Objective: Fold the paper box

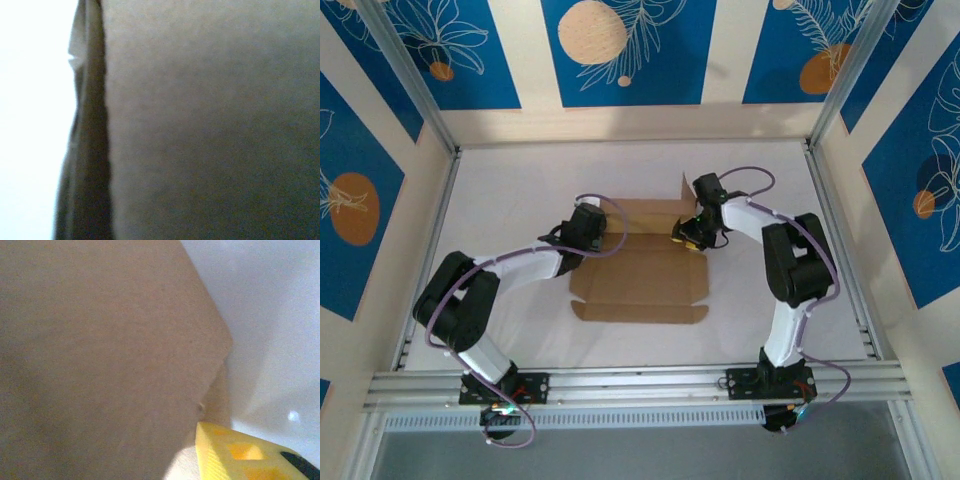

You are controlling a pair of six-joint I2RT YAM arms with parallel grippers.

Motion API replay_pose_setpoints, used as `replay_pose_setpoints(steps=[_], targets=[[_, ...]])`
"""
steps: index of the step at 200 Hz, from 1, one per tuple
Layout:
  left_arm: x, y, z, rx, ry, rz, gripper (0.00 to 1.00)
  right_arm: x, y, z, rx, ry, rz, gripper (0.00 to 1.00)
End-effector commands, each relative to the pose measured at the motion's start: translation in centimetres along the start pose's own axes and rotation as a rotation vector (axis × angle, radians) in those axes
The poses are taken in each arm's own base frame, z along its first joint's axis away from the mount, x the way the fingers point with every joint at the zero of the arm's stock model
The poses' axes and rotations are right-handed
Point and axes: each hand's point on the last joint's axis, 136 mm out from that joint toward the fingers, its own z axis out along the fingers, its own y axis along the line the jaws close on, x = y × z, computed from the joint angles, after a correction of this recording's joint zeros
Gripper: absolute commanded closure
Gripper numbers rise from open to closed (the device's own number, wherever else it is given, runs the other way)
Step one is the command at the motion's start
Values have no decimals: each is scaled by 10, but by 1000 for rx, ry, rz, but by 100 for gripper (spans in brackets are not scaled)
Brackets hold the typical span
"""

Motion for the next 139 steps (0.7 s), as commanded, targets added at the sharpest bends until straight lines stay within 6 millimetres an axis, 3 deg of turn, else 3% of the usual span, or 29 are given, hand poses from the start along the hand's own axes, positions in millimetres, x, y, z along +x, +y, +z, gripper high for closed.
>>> replay_pose_setpoints(steps=[1, 22, 59, 91, 111, 139], targets=[[-5, 4, -5, -25, 0, 6, 100, 10, 2, -39, 16, -50, -80, 56], [-11, 11, -6, -49, -10, -5, 100, 15, -5, -72, 33, -100, -126, 55], [-14, 15, -5, -57, -13, -21, 100, 24, 9, -141, -93, -224, -247, 46], [-12, 18, -4, -60, -10, -29, 100, 0, 8, -188, -125, -378, -224, 44], [-11, 17, -4, -56, -11, -32, 100, -33, -17, -197, -50, -451, -91, 44], [-8, 18, -4, -58, -10, -34, 100, -80, -60, -180, 8, -448, 103, 50]])
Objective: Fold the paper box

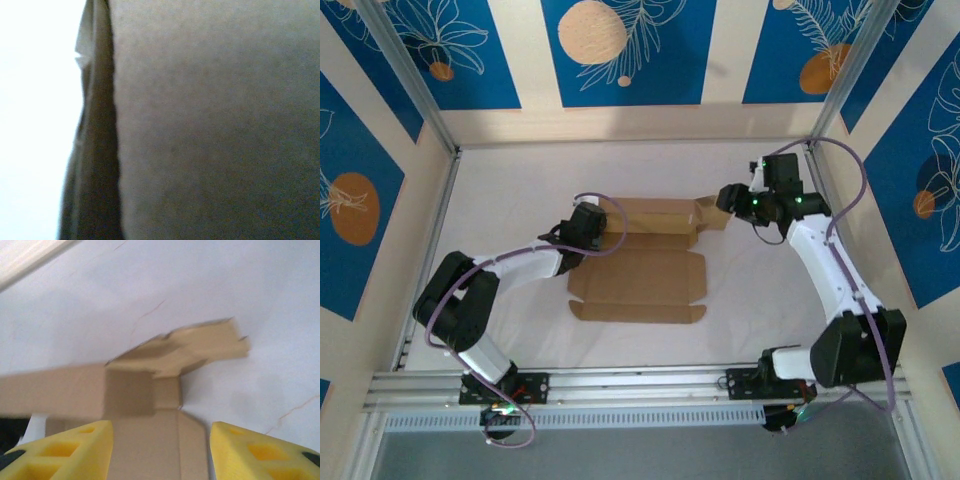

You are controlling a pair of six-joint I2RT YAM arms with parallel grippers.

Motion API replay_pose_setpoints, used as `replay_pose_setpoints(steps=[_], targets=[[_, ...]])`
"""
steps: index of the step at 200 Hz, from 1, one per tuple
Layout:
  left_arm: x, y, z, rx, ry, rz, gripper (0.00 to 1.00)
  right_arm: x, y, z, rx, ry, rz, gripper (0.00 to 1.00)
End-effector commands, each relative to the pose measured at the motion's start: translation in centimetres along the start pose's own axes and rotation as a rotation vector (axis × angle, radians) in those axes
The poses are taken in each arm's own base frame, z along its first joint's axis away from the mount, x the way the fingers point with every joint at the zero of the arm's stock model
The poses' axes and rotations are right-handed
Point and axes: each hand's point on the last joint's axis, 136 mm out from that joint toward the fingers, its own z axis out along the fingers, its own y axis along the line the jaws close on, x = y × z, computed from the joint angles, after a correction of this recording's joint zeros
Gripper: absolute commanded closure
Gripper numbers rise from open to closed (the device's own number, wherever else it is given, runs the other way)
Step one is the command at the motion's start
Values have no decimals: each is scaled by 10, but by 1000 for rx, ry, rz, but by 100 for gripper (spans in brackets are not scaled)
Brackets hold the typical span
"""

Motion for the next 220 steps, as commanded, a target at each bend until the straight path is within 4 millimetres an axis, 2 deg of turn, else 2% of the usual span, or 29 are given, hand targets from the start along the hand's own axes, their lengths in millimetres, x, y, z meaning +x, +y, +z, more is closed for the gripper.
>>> replay_pose_setpoints(steps=[1, 28, 49, 59, 77, 98, 112, 126, 145, 172, 191, 220], targets=[[-5, 10, -4, -25, -11, -14, 100, -22, -41, 27, 101, 4, 141, 50], [-3, 9, -3, -18, -5, -19, 100, -42, -73, 55, 176, 2, 215, 63], [-1, 7, -1, -9, -1, -22, 100, -50, -85, 78, 159, 48, 254, 68], [-1, 7, -1, -8, 0, -24, 100, -51, -84, 91, 131, 91, 245, 69], [-2, 7, -1, -7, -2, -28, 100, -46, -69, 112, 32, 160, 189, 67], [-2, 8, 0, -6, -2, -37, 100, -37, -47, 124, -114, 178, 148, 65], [-2, 9, 1, -5, 0, -46, 100, -25, -35, 125, -173, 189, 118, 65], [-3, 10, 0, -7, 0, -56, 100, -9, -26, 121, -199, 203, 85, 70], [-3, 13, 0, -13, 1, -67, 100, 10, -18, 108, -231, 181, 55, 73], [-5, 15, 1, -18, 1, -78, 100, 28, -7, 86, -283, 153, 36, 74], [-7, 13, 2, -9, 0, -85, 100, 39, 14, 74, -341, 143, -40, 75], [-6, 11, 2, 1, 6, -93, 100, 61, 41, 73, -374, 192, -160, 74]])
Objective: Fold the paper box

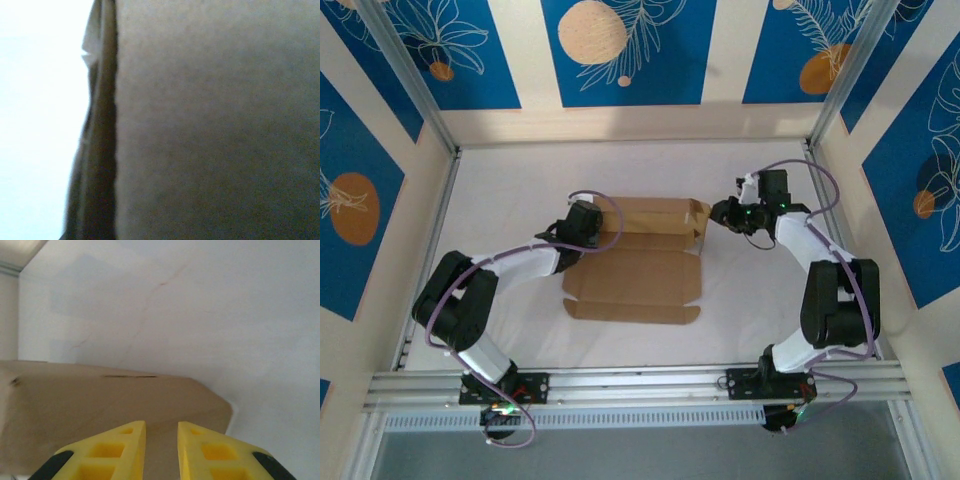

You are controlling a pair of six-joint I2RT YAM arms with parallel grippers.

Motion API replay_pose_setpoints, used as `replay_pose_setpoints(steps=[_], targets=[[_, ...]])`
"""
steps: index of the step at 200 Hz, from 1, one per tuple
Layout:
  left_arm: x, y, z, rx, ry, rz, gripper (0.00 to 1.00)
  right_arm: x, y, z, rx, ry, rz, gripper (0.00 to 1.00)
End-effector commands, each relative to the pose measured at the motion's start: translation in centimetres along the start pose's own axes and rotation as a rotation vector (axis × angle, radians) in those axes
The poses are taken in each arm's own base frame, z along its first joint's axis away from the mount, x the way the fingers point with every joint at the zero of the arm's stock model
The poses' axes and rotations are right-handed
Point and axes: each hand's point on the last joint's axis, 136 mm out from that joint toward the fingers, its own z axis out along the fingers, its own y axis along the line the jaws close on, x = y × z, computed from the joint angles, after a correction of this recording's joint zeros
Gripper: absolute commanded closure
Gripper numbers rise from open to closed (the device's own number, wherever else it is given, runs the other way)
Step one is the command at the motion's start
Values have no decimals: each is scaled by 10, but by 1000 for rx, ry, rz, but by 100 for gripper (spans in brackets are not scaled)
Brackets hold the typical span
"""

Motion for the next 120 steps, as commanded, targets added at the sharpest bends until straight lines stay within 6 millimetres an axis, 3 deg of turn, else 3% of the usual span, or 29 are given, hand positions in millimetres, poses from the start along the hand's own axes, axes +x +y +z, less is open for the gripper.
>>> replay_pose_setpoints(steps=[1, 40, 120], targets=[[-7, 1, -2, 13, -3, -35, 100, 17, 34, 8, -81, 53, -137, 74], [-8, 1, -5, 20, -5, -29, 100, 38, 46, 17, -47, 108, -268, 73], [-30, -12, 4, 191, 71, -29, 100, 26, 56, 24, -45, 76, -365, 65]])
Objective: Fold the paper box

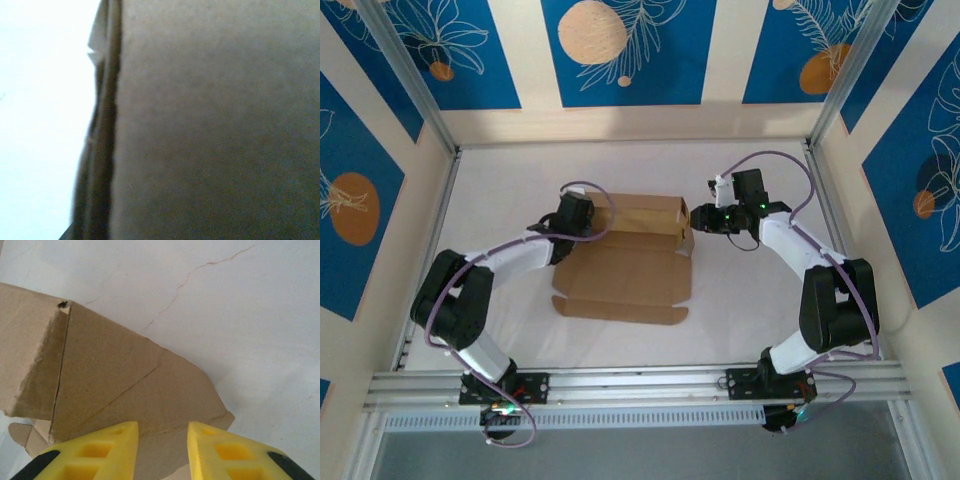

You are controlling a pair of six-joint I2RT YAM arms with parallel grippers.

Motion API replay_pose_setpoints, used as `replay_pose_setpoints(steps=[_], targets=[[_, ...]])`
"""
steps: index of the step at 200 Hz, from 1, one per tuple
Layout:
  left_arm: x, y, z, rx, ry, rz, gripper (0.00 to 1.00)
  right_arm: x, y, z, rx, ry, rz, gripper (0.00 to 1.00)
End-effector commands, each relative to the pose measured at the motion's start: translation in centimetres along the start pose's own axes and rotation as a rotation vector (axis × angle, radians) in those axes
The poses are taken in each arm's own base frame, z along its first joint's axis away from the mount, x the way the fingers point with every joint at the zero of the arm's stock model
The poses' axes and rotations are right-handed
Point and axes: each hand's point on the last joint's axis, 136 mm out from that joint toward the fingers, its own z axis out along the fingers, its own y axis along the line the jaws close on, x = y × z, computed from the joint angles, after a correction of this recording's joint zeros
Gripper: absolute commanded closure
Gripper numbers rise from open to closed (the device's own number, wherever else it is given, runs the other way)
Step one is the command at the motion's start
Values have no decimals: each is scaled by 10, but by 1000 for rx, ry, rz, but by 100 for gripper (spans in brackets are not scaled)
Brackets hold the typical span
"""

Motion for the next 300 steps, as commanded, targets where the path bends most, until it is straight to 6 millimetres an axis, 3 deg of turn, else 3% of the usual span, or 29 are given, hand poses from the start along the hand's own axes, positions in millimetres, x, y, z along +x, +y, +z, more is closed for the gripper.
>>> replay_pose_setpoints(steps=[1, 50, 74, 123, 196, 238, 253, 300], targets=[[-17, -26, -1, 170, 28, 1, 100, -4, 24, 6, -68, 2, -111, 65], [-30, -27, 9, 305, 121, -34, 100, -12, 35, 9, -87, -94, -321, 65], [-34, -23, 15, 286, 128, -10, 100, -10, 39, 13, -116, -121, -389, 65], [-35, -8, 25, 250, 96, -6, 100, 21, 45, 24, -171, -71, -553, 62], [-45, -3, 34, 242, 72, 5, 100, 34, 45, 24, -248, 62, -619, 52], [-43, -1, 35, 244, 73, -2, 100, 42, 21, 28, -152, 122, -653, 45], [-44, 3, 36, 238, 70, -8, 100, 38, 8, 24, -81, 79, -660, 44], [-42, 8, 38, 238, 74, -19, 100, 43, -5, 10, -1, -33, -689, 42]])
